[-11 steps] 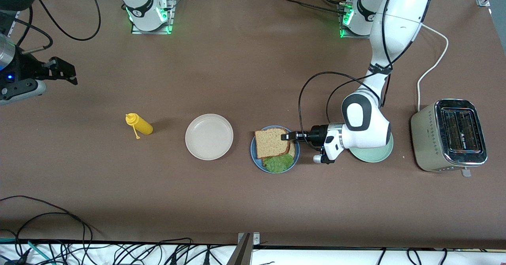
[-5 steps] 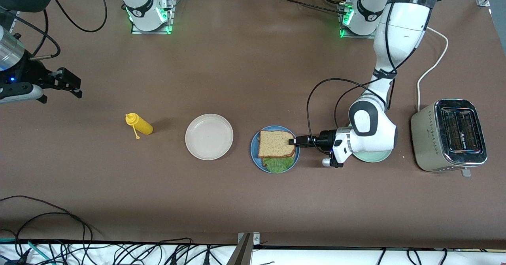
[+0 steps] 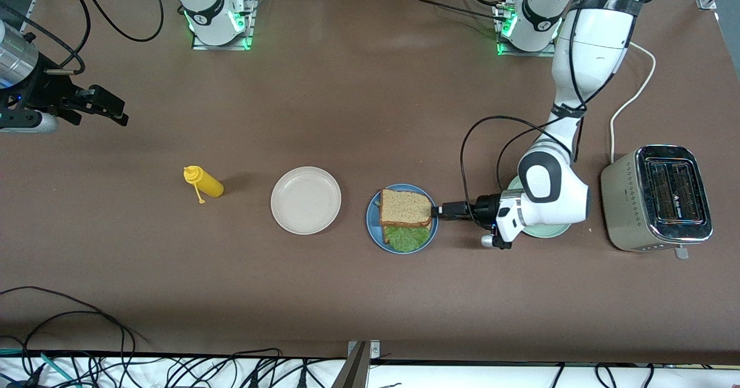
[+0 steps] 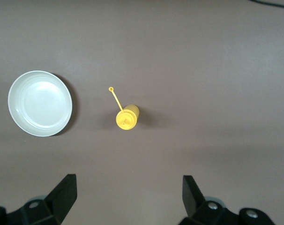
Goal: Make sandwich in blue plate with both arms
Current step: 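Open the left gripper and raise it off the sandwich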
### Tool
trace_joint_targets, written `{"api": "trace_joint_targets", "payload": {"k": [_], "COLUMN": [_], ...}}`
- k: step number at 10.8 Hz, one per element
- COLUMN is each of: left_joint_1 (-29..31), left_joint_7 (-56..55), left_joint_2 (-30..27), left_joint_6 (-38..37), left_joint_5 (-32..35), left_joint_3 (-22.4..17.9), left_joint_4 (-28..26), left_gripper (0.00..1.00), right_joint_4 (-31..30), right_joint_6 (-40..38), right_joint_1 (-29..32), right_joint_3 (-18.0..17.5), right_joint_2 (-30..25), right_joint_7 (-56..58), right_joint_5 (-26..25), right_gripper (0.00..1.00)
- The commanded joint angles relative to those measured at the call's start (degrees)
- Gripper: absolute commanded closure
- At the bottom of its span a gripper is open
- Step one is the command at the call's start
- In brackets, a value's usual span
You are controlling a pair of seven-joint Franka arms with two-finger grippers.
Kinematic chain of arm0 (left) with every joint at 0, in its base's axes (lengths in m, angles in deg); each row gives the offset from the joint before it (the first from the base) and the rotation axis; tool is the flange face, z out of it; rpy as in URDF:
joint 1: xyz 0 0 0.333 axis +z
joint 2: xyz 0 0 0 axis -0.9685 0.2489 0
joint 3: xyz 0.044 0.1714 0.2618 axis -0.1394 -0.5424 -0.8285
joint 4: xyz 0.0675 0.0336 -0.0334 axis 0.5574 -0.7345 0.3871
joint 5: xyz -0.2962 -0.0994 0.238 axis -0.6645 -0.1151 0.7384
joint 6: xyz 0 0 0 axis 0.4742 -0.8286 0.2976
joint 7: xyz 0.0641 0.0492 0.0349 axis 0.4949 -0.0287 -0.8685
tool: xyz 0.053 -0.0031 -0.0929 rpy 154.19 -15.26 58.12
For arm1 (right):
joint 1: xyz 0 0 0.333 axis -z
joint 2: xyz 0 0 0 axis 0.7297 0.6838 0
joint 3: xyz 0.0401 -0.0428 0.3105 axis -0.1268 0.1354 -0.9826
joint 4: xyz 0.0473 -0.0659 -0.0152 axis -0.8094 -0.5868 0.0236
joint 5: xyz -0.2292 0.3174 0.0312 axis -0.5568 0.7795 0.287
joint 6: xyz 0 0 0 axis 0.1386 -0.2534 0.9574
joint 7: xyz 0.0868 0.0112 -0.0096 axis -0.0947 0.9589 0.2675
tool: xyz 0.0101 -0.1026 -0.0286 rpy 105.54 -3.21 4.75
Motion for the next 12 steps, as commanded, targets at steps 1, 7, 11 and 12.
{"api": "trace_joint_targets", "payload": {"k": [1,7,11,12], "left_joint_1": [3.3,13.2,15.7,15.7], "left_joint_7": [1.3,1.6,1.0,0.6], "left_joint_2": [-6.8,-22.9,-31.5,-33.8], "left_joint_6": [-0.1,-0.7,-9.0,-10.4], "left_joint_5": [-0.5,32.3,43.4,48.7], "left_joint_3": [1.7,2.8,2.1,1.9], "left_joint_4": [-2.7,-4.9,-4.7,-4.6], "left_gripper": [0.0,0.0,0.0,0.0], "right_joint_4": [-3.4,-2.4,-0.9,-1.1], "right_joint_6": [2.2,3.5,1.1,0.8], "right_joint_1": [1.7,0.8,0.8,1.0], "right_joint_3": [-1.4,-2.9,-3.0,-3.6], "right_joint_2": [-1.2,1.0,-0.6,-0.4], "right_joint_7": [-0.9,-0.8,-0.3,-0.3], "right_joint_5": [1.9,1.1,1.1,0.9], "right_gripper": [0.0,0.0,0.0,0.0]}}
